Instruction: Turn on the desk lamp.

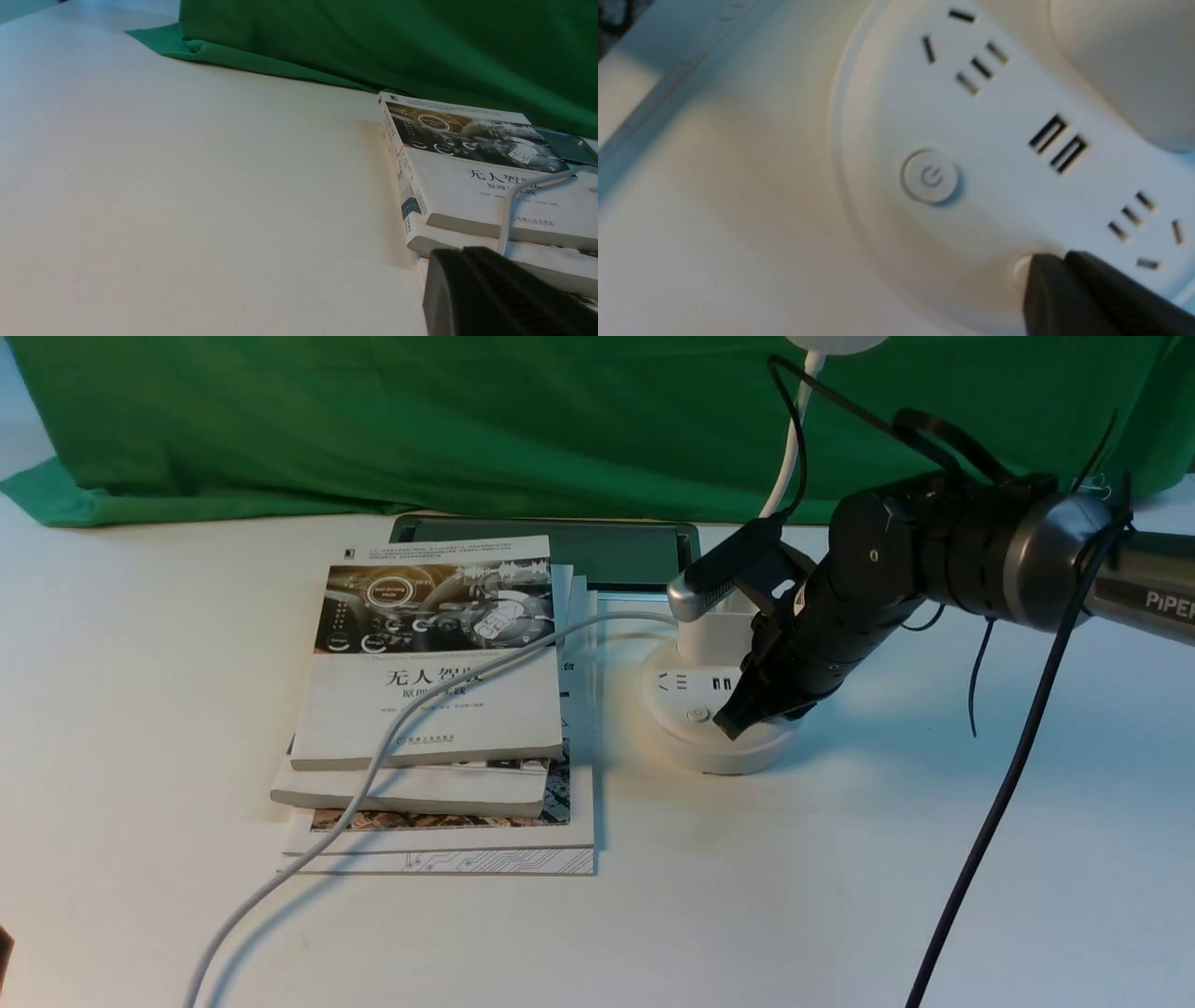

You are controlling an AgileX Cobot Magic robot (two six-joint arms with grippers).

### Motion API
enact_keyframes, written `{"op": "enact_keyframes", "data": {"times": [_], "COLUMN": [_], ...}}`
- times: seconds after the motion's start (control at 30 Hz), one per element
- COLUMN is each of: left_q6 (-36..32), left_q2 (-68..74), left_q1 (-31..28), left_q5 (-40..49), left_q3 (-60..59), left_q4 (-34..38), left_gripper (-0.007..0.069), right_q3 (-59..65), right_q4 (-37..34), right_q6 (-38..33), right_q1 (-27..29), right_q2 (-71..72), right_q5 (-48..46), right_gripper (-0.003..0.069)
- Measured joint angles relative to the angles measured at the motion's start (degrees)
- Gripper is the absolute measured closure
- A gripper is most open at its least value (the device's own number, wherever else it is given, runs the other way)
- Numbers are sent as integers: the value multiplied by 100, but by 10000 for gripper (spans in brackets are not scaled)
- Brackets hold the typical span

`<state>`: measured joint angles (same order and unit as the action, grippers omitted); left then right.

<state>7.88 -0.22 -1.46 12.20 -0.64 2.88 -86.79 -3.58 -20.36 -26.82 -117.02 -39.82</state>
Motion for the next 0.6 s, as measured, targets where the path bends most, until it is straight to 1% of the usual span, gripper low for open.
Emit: {"op": "enact_keyframes", "data": {"times": [0.17, 0.23, 0.37, 0.53, 0.57, 0.6], "left_q6": [0, 0, 0, 0, 0, 0], "left_q2": [0, 0, 0, 0, 0, 0], "left_q1": [0, 0, 0, 0, 0, 0], "left_q5": [0, 0, 0, 0, 0, 0], "left_q3": [0, 0, 0, 0, 0, 0], "left_q4": [0, 0, 0, 0, 0, 0], "left_gripper": [603, 603, 603, 603, 603, 603], "right_q3": [49, 92, 693, 2017, 2129, 2564], "right_q4": [-44, -56, -73, -87, -87, -93], "right_q6": [125, 193, 370, 653, 696, 828], "right_q1": [-10, -10, -10, -10, -10, -10], "right_q2": [884, 1572, 2681, 4149, 4344, 4838], "right_q5": [-163, -180, 5, 892, 1052, 1468], "right_gripper": [575, 572, 568, 568, 568, 568]}}
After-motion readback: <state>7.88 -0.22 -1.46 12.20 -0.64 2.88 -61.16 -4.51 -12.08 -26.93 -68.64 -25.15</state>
